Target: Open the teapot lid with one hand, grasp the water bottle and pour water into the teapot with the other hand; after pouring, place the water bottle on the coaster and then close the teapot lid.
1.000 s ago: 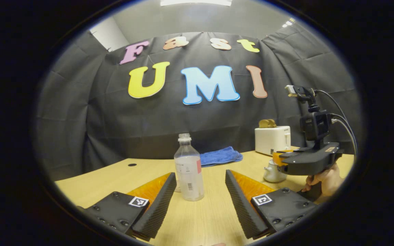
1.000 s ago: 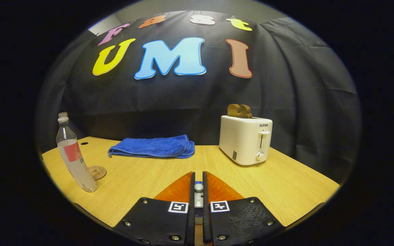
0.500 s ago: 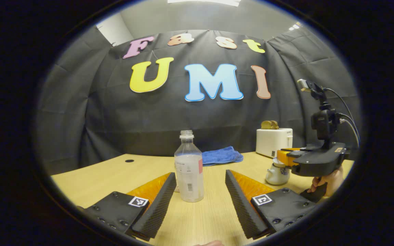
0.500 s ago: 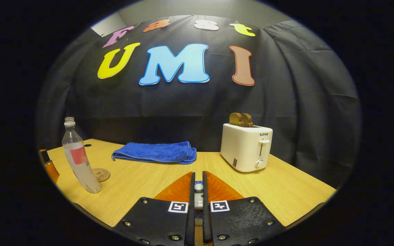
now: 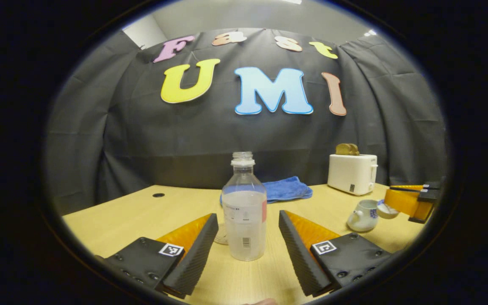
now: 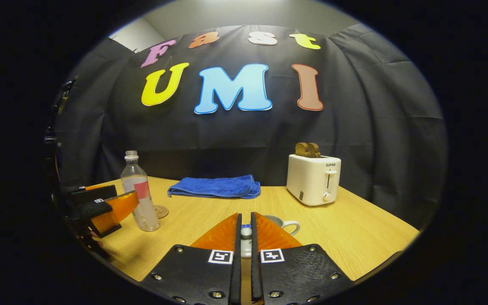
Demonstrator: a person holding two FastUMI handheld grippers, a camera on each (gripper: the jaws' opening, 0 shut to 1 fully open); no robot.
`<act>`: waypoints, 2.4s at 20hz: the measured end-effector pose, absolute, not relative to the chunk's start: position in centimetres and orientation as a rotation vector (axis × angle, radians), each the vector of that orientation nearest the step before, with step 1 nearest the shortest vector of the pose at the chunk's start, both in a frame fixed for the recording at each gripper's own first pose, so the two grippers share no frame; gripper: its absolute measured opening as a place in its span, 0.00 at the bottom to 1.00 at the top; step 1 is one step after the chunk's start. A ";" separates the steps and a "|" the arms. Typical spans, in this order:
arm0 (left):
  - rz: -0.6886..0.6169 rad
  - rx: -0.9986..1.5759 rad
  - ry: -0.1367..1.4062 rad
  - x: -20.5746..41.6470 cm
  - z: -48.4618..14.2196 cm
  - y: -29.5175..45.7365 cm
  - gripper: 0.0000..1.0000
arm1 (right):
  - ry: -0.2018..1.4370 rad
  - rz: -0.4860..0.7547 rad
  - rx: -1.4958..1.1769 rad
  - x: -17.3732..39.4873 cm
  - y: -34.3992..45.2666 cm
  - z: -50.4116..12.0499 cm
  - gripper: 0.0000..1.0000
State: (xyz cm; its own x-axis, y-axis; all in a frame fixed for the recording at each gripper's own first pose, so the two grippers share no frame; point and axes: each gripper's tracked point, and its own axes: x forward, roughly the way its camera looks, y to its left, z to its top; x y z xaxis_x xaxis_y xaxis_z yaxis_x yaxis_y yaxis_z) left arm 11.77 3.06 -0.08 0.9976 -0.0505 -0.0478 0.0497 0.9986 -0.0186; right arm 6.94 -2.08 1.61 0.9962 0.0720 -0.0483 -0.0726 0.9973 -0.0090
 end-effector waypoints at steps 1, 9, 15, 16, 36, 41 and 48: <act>-0.046 -0.023 0.057 12.0 -0.4 3.2 1.00 | 0.044 0.069 -0.018 6.3 -2.1 1.6 0.09; -0.048 -0.020 0.082 15.2 -1.2 3.4 1.00 | 0.047 0.072 0.010 0.9 -2.2 1.3 0.10; -0.068 -0.035 0.097 17.9 -1.9 3.4 1.00 | 0.030 0.091 0.019 -0.4 -2.0 2.1 0.09; -0.070 -0.032 0.095 17.9 -1.9 3.3 0.94 | 0.038 0.113 0.033 -1.5 -1.5 1.8 0.09; -0.154 0.561 0.033 16.9 1.6 -5.7 0.87 | 0.043 0.182 0.053 -9.5 -0.3 -0.3 0.09; -0.163 0.824 0.034 17.7 1.5 -7.6 0.87 | 0.044 0.187 0.063 -9.7 -0.5 -0.5 0.09; -0.230 1.079 0.030 18.7 0.2 -11.8 0.87 | 0.042 0.164 0.079 -9.7 -1.6 -0.5 0.10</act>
State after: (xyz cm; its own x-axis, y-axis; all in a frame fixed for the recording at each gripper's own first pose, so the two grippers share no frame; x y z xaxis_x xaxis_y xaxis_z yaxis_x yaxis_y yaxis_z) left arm 18.69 -11.78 0.25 0.9757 -0.1716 -0.1366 0.2010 0.4504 0.8699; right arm -9.73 -1.57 -0.54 0.9857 0.1649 -0.0348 -0.1616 0.9834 0.0819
